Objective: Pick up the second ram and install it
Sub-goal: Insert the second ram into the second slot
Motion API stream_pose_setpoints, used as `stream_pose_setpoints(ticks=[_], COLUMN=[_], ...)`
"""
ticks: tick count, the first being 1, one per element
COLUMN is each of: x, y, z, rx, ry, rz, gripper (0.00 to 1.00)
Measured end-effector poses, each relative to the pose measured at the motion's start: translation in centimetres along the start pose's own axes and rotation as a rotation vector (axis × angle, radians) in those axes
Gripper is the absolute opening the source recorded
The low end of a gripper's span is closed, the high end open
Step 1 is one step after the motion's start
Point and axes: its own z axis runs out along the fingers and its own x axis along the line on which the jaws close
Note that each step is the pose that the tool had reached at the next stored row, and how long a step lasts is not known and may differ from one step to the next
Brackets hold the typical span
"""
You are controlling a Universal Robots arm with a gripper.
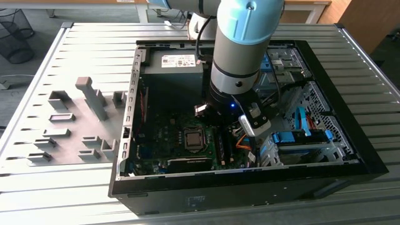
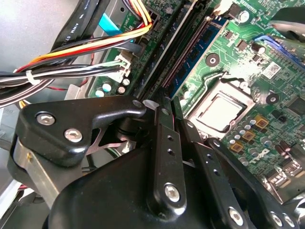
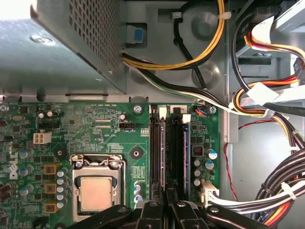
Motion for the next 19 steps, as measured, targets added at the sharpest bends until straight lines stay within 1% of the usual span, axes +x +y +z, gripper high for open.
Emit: stream_pose_setpoints(ticks=[2, 11, 12, 14, 19], x=[0.0, 0.0, 0.0, 0.0, 0.01], y=[-0.01, -0.01, -0.01, -0.01, 0.02], z=[0.19, 0.2, 0.21, 0.14, -1.13], rx=[0.0, 0.0002, 0.0001, 0.0002, 0.0003], ry=[0.0001, 0.0002, 0.0002, 0.0002, 0.0002], rz=[0.0, 0.0, 0.0, 0.0, 0.0], gripper=[0.14, 0.15, 0.21, 0.21, 0.21])
